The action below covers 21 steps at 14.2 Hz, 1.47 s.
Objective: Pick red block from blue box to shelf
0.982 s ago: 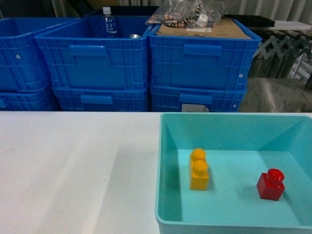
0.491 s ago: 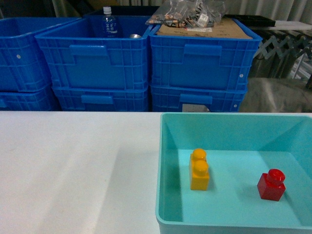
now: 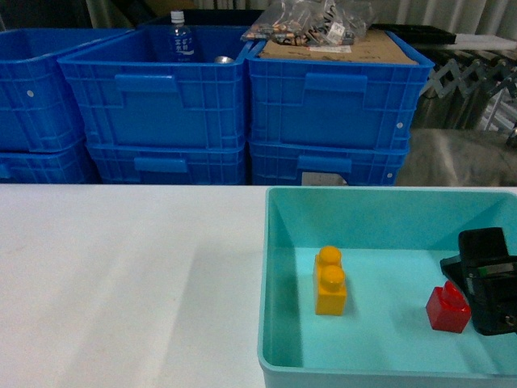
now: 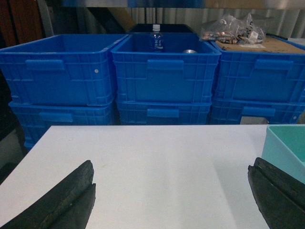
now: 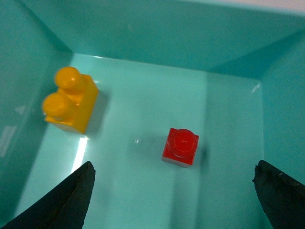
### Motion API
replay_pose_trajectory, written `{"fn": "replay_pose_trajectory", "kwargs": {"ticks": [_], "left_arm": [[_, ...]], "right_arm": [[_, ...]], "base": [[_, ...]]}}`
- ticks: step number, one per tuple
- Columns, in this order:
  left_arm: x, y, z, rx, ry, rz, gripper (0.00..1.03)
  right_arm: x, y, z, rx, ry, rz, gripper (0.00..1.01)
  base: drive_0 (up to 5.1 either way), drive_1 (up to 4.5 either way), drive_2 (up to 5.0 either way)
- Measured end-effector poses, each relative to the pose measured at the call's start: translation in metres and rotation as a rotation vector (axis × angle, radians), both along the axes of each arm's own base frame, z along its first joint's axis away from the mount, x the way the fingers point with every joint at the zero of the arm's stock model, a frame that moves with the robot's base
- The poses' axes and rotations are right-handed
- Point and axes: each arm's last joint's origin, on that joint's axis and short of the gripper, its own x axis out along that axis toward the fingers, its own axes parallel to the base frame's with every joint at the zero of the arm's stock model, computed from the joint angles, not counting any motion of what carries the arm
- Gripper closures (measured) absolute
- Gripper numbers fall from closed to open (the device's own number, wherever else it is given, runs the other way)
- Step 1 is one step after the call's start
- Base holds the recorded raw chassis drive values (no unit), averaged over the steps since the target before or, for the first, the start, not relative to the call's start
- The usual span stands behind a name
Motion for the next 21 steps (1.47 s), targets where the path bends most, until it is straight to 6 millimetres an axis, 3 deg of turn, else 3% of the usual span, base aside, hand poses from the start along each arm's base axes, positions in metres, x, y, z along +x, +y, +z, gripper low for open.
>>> {"fn": "replay_pose_trajectory", "kwargs": {"ticks": [4, 11, 13, 17, 18, 20, 21], "left_arm": [[0.0, 0.0, 0.0, 0.0, 0.0, 0.0, 0.05], [0.0, 0.0, 0.0, 0.0, 0.0, 0.0, 0.05], [0.0, 0.0, 0.0, 0.0, 0.0, 0.0, 0.05], [0.0, 0.0, 0.0, 0.0, 0.0, 0.0, 0.05], [0.0, 0.0, 0.0, 0.0, 0.0, 0.0, 0.05], [0.0, 0.0, 0.0, 0.0, 0.0, 0.0, 0.05], [0.0, 0.0, 0.0, 0.0, 0.0, 0.0, 0.05]], "right_arm": [[0.03, -0.005, -0.027, -0.003, 0.076, -0.039, 0.03], [0.051, -0.002, -0.064, -0.051, 0.156, -0.07, 0.03], [0.056, 0.004, -0.076, -0.059, 0.172, -0.073, 0.23], [0.062, 0.008, -0.078, -0.042, 0.159, -0.082, 0.65], [0.063, 0.008, -0.078, -0.036, 0.143, -0.087, 0.72], [0.055, 0.003, -0.068, -0.007, 0.119, -0.098, 0.73], [0.048, -0.003, -0.053, 0.013, 0.083, -0.108, 0.73]], "base": [[0.0, 0.0, 0.0], [0.0, 0.0, 0.0], [0.0, 0.0, 0.0], [0.0, 0.0, 0.0], [0.0, 0.0, 0.0], [0.0, 0.0, 0.0], [0.0, 0.0, 0.0]]}}
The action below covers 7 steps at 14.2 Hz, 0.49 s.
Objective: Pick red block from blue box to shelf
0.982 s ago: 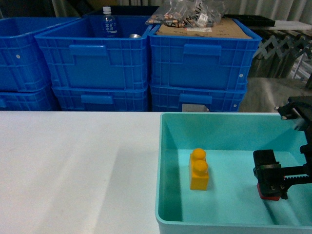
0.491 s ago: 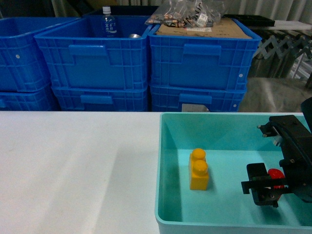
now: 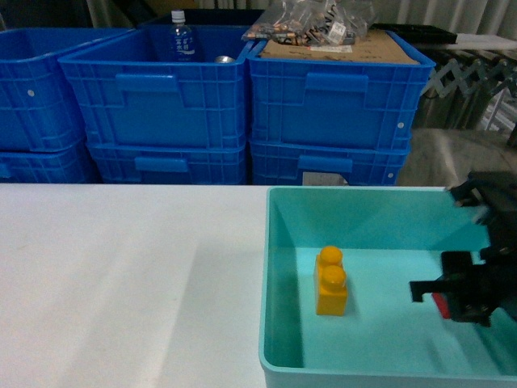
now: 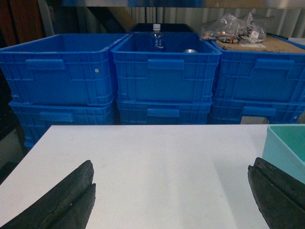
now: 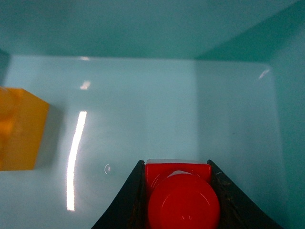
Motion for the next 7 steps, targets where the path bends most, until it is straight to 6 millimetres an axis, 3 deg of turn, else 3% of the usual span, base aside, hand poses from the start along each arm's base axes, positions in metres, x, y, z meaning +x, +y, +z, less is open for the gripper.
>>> {"fn": "replay_pose_trajectory", "kwargs": {"ticks": [2, 4, 5, 6, 7], "left_arm": [[0.0, 0.0, 0.0, 0.0, 0.0, 0.0, 0.05], [0.0, 0.0, 0.0, 0.0, 0.0, 0.0, 0.05], [0.0, 0.0, 0.0, 0.0, 0.0, 0.0, 0.05], [0.0, 0.0, 0.0, 0.0, 0.0, 0.0, 0.05], [0.0, 0.0, 0.0, 0.0, 0.0, 0.0, 0.05]], "right_arm": [[-0.019, -0.016, 0.038, 0.043, -0.102, -0.015, 0.73], [-0.058, -0.038, 0.077, 0.069, -0.245, -0.039, 0.73], [-0.116, -0.054, 0.106, -0.006, -0.567, -0.059, 0.73], [-0.158, -0.051, 0.112, -0.037, -0.83, -0.038, 0.73], [-0.171, -0.051, 0.094, -0.035, -0.8, -0.035, 0.73]], "base": [[0.0, 0.0, 0.0], [0.0, 0.0, 0.0], [0.0, 0.0, 0.0], [0.0, 0.0, 0.0], [0.0, 0.0, 0.0]]}}
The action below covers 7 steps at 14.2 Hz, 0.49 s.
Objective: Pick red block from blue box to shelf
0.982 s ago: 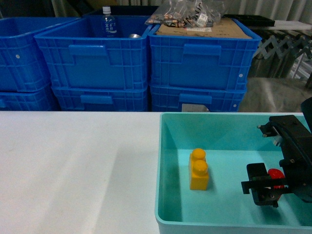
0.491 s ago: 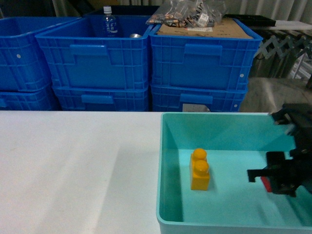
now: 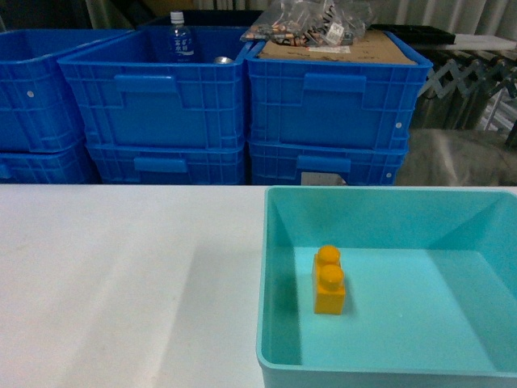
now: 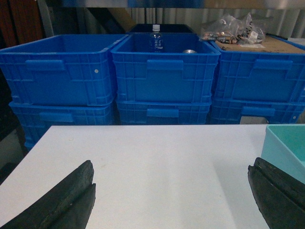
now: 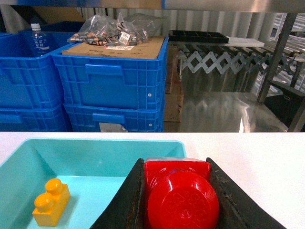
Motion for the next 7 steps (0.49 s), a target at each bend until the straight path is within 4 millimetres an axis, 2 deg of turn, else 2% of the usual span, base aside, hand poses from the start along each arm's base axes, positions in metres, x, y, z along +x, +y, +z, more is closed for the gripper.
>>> {"fn": "replay_pose_trajectory", "kwargs": {"ticks": [7], "left_arm": [[0.0, 0.0, 0.0, 0.0, 0.0, 0.0, 0.05]], "right_arm": [[-0.016, 0.0, -0.011, 0.0, -0.005, 0.0, 0.73]], "base": [[0.0, 0.0, 0.0]]}}
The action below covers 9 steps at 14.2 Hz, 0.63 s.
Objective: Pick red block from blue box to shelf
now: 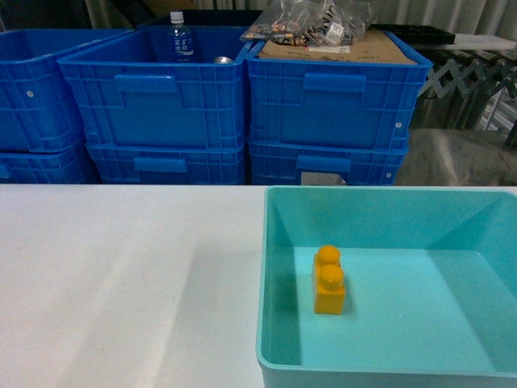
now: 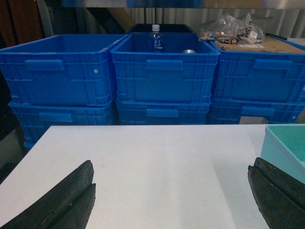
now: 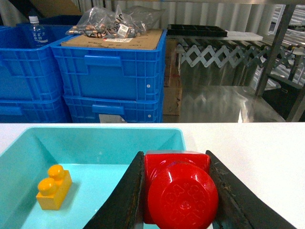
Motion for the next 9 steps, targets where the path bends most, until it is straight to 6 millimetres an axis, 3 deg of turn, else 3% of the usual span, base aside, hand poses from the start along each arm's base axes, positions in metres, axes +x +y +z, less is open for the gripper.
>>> {"fn": "replay_pose_trajectory", "kwargs": {"ticks": [9], "left_arm": [[0.0, 0.0, 0.0, 0.0, 0.0, 0.0, 0.05]], "right_arm": [[-0.0062, 0.0, -0.0072, 0.0, -0.012, 0.0, 0.73]], "base": [[0.0, 0.0, 0.0]]}}
